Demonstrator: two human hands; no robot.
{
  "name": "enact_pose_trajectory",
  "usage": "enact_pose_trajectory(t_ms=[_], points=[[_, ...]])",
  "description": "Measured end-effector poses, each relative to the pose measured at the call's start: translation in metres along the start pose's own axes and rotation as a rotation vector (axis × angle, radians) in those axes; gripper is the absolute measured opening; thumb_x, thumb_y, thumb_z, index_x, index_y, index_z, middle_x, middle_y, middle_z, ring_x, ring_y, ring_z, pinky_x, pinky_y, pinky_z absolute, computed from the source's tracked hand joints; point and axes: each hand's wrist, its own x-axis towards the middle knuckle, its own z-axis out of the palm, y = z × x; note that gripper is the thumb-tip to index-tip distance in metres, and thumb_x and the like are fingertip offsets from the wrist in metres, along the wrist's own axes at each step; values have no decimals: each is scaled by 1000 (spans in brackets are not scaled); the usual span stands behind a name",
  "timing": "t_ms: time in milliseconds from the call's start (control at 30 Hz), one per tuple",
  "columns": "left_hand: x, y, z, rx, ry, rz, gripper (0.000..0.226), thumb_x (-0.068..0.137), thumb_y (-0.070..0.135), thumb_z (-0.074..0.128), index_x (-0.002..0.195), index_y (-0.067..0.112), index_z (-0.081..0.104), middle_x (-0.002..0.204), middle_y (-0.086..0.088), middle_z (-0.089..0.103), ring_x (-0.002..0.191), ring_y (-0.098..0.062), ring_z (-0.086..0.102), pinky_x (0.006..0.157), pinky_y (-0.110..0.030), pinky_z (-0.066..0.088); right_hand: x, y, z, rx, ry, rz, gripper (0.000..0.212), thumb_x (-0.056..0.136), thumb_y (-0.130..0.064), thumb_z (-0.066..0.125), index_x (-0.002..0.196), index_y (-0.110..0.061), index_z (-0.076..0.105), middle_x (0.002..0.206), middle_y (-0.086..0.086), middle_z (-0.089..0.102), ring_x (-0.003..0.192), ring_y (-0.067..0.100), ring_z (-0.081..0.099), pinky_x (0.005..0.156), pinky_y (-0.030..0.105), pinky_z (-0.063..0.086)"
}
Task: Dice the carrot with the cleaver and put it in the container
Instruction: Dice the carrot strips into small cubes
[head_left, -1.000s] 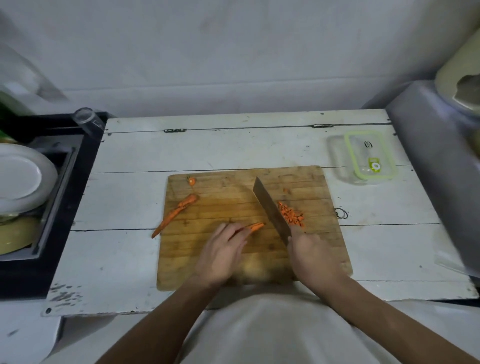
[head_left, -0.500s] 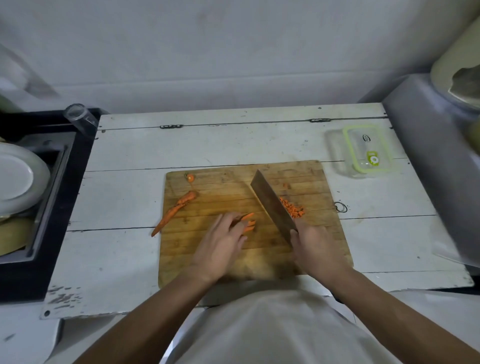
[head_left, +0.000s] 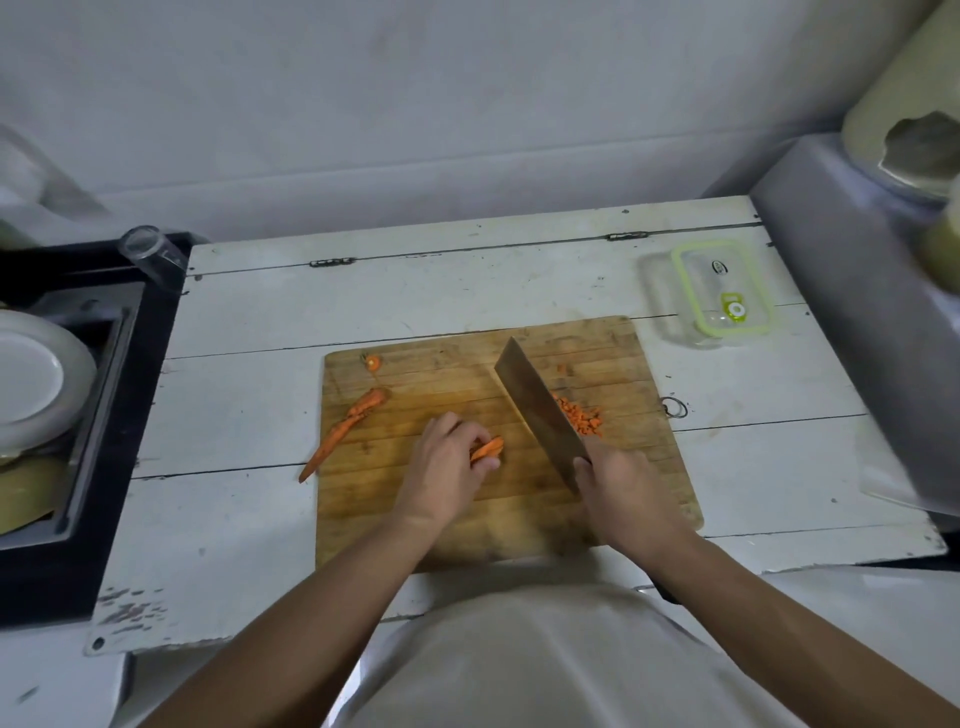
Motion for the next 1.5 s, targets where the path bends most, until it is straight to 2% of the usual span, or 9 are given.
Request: enact_pose_trajectory(t_ms=[167,300,400,600,800,1033,1167,1300,1500], points=[[-10,-5,-8,-11,-35,-21,45,93,36,73,134,27,58,126,11,51,123,-9,45,108,-30,43,1,5,-2,11,-10,-7,21,105,-24,44,112,-11,57,85,9,68,69,28,59,58,34,43],[-18,-7,-4,-2,55,25,22,94,23,72,116,23,72,107,13,57,102,-6,54,88,-19,44,0,2,-1,-6,-45,-36,22,106,-26,41,114,-13,57,86,8,67,69,27,58,58,34,44],[-16,-5,7,-35,158,66,17,90,15,76,107,18,78,98,9,61,90,-9,57,80,-26,51,0,-2,1,-19,-48,-51,23,106,-27,40,114,-14,57,86,8,65,72,30,59,59,35,45],[-17,3,17,-11,247,66,21,89,20,77,110,19,79,104,5,65,96,-14,57,81,-28,51,1,-8,0,-40,-49,-75,23,105,-26,42,115,-14,58,87,5,66,74,27,63,61,34,47],[-18,-5,14,38,281,245,19,88,14,77,106,18,79,104,5,71,95,-11,57,79,-25,53,-17,-18,-3,-145,-49,-66,8,103,-18,45,110,-19,47,83,4,64,70,26,64,59,38,53],[-12,-7,15,27,255,289,10,88,7,74,92,15,79,91,2,68,85,-13,54,76,-28,52,-32,-34,8,-319,-165,-58,39,88,-3,62,117,-18,39,89,4,67,78,28,68,67,38,55],[-12,-9,16,17,240,285,10,89,7,73,93,14,78,89,2,65,85,-14,54,74,-30,52,-40,-40,10,-316,-141,-65,38,89,-6,62,115,-20,39,85,0,64,72,23,67,67,34,56],[-11,-10,15,-2,237,300,12,88,4,71,91,13,77,89,1,63,85,-16,54,75,-28,49,-37,-50,13,-317,-197,-20,39,87,-3,65,113,-17,40,95,3,68,84,24,70,69,31,51],[-11,-14,16,8,181,283,22,76,-9,71,87,10,73,89,-2,62,86,-22,56,71,-37,52,12,-75,23,-242,-83,11,16,102,-4,37,113,-12,46,96,11,70,91,33,71,69,38,52]])
